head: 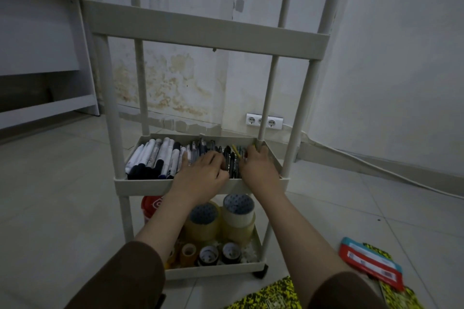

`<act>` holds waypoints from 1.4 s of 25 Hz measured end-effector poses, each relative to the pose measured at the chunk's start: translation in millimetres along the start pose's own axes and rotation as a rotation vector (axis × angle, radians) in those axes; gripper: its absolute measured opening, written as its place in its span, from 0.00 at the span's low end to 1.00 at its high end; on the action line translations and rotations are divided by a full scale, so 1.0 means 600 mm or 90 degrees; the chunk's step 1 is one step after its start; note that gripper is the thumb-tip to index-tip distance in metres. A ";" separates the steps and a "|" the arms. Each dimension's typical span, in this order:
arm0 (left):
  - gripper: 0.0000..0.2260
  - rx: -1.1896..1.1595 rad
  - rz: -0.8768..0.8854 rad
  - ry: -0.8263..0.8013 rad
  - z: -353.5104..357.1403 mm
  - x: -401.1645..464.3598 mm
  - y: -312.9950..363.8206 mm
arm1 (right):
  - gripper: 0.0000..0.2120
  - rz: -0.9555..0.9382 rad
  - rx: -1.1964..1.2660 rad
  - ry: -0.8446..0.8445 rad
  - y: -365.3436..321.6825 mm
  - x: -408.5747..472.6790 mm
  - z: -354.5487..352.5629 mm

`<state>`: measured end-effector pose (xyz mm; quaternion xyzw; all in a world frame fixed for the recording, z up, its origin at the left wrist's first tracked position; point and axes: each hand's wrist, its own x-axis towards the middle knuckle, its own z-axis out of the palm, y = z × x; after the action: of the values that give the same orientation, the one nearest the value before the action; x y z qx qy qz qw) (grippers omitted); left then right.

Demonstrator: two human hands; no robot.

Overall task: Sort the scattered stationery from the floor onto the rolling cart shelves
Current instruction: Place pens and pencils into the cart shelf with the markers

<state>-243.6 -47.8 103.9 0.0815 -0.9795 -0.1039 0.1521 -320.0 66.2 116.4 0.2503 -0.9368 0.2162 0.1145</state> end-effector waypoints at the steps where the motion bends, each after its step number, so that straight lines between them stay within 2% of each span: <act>1: 0.09 0.004 -0.001 0.001 0.001 0.001 0.000 | 0.13 -0.012 -0.013 0.011 0.001 -0.001 0.001; 5: 0.13 0.008 -0.001 0.008 0.004 0.003 -0.001 | 0.12 -0.040 0.075 0.003 0.001 -0.002 -0.001; 8: 0.13 0.036 -0.003 0.006 0.004 0.004 -0.003 | 0.19 -0.046 0.102 0.001 0.004 -0.003 -0.001; 11: 0.12 0.034 -0.001 0.010 0.000 0.002 -0.001 | 0.19 -0.107 0.128 0.019 0.005 -0.011 -0.010; 14: 0.06 -0.060 0.085 0.161 -0.010 -0.017 0.004 | 0.16 -0.243 0.185 0.144 0.017 -0.043 -0.020; 16: 0.05 -0.147 0.122 0.276 -0.012 -0.050 0.014 | 0.13 -0.269 0.198 0.245 0.035 -0.090 -0.020; 19: 0.06 -0.261 0.124 0.318 0.010 -0.122 0.039 | 0.13 -0.259 0.197 0.289 0.075 -0.186 0.004; 22: 0.06 -0.300 0.102 0.253 0.060 -0.219 0.051 | 0.17 -0.259 0.202 0.179 0.112 -0.300 0.038; 26: 0.06 -0.279 0.001 0.068 0.136 -0.341 0.039 | 0.15 -0.276 0.188 -0.138 0.146 -0.412 0.078; 30: 0.08 -0.251 -0.145 -0.143 0.174 -0.439 0.022 | 0.11 -0.207 0.204 -0.404 0.150 -0.477 0.112; 33: 0.07 -0.213 -0.178 -0.231 0.186 -0.507 0.017 | 0.07 -0.203 0.220 -0.502 0.133 -0.517 0.134; 35: 0.06 -0.173 -0.182 -0.278 0.190 -0.546 0.013 | 0.08 -0.279 0.178 -0.542 0.111 -0.544 0.151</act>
<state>27.4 42.9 -92.4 0.1732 -0.9447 -0.2699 -0.0688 -87.2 213.1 -91.5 0.5201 -0.7878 0.1897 -0.2698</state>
